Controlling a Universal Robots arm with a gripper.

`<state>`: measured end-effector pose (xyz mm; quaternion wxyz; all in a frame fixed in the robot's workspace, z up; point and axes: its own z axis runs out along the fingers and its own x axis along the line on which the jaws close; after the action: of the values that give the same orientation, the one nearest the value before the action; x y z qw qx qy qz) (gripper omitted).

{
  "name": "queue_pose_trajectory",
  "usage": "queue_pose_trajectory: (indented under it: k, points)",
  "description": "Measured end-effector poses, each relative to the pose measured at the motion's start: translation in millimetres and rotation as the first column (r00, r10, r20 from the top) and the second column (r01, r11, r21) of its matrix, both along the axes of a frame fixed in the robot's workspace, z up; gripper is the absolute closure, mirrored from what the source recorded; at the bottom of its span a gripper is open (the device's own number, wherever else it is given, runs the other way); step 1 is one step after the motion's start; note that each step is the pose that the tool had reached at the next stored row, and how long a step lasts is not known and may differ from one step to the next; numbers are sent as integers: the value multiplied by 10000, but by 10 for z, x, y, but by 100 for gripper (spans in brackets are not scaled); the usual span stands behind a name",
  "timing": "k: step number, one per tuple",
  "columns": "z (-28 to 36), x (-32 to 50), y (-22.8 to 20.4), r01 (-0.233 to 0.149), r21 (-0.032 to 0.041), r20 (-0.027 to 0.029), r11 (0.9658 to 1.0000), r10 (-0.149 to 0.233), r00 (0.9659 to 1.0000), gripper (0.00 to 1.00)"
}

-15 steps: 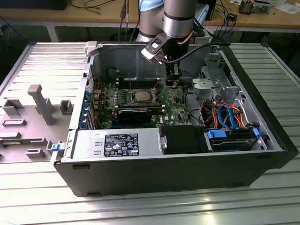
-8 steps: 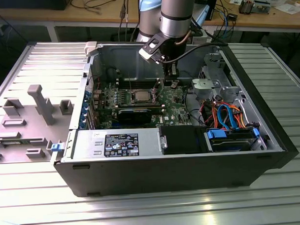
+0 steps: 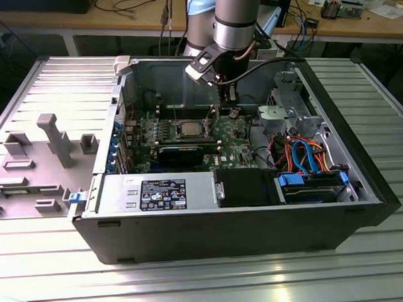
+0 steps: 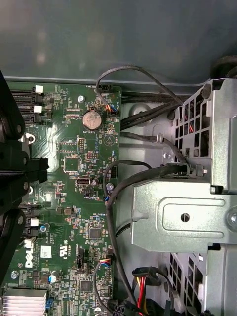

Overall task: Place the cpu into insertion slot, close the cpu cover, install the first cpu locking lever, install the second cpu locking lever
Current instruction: 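Close the cpu cover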

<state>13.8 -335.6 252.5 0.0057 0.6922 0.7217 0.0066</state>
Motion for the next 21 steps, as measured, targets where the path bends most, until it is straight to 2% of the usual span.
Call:
queue_pose_trajectory:
  k: [15,21]
  points:
    - [0,-82,0,-1,0,0,10000,1,10000,89]
    - [0,-144,0,0,0,1,10000,0,10000,89]
